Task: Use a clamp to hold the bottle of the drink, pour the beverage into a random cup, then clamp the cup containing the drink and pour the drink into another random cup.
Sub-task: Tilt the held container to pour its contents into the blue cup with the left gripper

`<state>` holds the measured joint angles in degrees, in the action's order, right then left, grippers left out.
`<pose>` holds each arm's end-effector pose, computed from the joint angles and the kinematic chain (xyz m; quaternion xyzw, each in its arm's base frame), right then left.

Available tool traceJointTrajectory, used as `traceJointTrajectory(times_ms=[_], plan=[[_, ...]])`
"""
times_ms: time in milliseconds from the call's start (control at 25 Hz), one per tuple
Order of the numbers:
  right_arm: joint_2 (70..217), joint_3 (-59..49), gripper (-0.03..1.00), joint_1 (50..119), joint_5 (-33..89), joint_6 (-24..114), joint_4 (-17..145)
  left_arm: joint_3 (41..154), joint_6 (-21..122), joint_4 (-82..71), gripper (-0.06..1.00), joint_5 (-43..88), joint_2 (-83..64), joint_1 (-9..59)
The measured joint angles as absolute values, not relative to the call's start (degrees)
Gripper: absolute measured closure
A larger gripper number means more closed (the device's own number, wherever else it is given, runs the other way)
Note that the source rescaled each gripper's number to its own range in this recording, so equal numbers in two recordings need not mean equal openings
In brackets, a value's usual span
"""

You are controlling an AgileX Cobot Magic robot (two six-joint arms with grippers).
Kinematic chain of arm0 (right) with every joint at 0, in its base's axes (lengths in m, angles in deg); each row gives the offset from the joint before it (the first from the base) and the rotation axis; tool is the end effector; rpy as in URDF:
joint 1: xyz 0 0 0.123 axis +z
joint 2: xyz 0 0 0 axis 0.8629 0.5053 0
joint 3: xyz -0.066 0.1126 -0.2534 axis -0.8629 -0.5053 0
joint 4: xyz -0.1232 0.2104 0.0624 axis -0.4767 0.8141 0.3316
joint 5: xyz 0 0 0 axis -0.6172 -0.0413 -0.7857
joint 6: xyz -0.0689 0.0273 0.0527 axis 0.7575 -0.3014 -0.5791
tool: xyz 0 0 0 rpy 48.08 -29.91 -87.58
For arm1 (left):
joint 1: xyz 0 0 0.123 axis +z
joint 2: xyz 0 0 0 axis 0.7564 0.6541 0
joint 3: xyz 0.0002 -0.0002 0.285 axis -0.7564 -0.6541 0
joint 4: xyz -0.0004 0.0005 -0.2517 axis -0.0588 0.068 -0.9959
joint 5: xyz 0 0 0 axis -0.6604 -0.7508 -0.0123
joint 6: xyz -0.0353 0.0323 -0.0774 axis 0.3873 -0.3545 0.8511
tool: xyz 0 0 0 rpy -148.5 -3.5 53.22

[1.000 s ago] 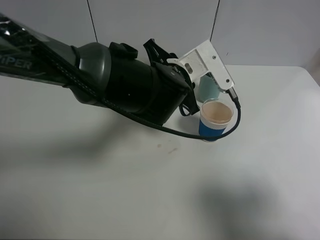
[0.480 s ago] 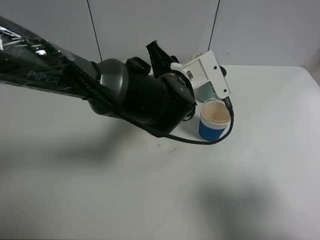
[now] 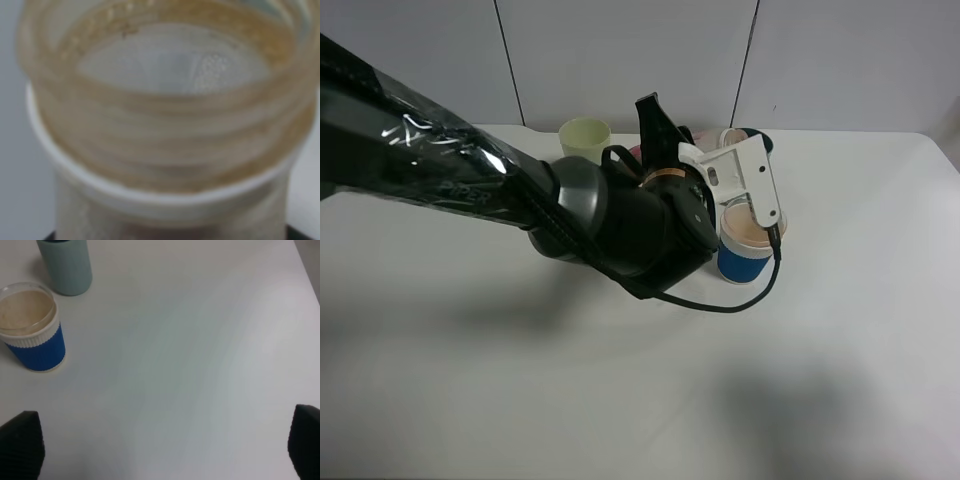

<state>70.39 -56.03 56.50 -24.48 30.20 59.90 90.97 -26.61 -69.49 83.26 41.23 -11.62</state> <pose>-0.0066 0.0052 0.2784 -0.0373 0.8527 -0.0199 0.5207 0.2731 -0.3361 0.1501 0.4508 0.6542 0.3172 0.5179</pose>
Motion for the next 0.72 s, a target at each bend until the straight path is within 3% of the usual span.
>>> traceJointTrajectory(times_ms=[720], plan=[[70.4,-56.0,0.04,56.5,-24.5,30.1,59.9,91.0,-28.8,-55.9,0.91,85.4,43.4,-11.8]])
